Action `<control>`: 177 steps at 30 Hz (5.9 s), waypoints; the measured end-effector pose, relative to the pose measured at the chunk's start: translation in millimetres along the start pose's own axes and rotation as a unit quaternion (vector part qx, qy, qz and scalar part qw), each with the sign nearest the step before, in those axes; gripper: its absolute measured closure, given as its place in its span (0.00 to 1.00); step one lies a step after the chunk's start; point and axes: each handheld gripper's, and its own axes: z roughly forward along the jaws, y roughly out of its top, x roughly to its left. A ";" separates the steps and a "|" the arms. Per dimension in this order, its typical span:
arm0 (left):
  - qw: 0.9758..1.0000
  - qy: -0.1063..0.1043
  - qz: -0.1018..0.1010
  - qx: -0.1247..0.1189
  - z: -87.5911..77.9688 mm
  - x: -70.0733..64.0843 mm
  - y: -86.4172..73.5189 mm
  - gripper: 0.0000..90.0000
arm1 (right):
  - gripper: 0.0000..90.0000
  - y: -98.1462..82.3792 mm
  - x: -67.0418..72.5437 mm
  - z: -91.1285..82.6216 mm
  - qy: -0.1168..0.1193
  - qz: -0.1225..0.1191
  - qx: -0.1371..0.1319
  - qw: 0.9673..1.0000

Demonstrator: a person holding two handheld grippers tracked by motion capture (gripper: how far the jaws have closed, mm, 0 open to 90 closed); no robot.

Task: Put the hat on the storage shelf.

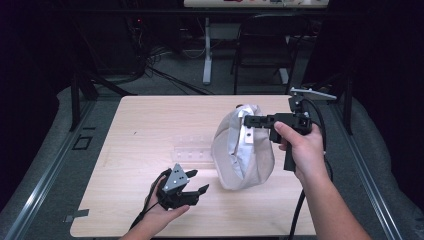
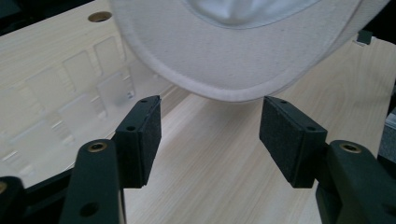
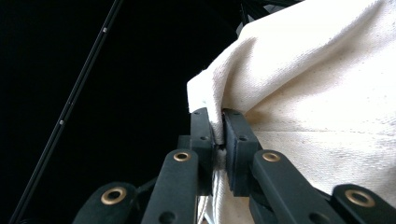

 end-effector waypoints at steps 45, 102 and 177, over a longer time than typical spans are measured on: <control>0.996 0.079 0.041 0.004 34.2 -21.2 33.9 0.87 | 0.93 -1.2 16.1 18.0 0.011 -0.013 0.002 1.000; 0.997 -0.007 -0.083 0.004 41.3 61.0 36.3 0.93 | 0.93 -1.6 -28.0 73.2 -0.047 0.006 0.040 0.998; 0.993 -0.023 -0.115 0.035 36.9 80.0 36.2 0.95 | 0.59 -39.2 -48.0 18.5 -0.039 -0.060 -0.083 0.994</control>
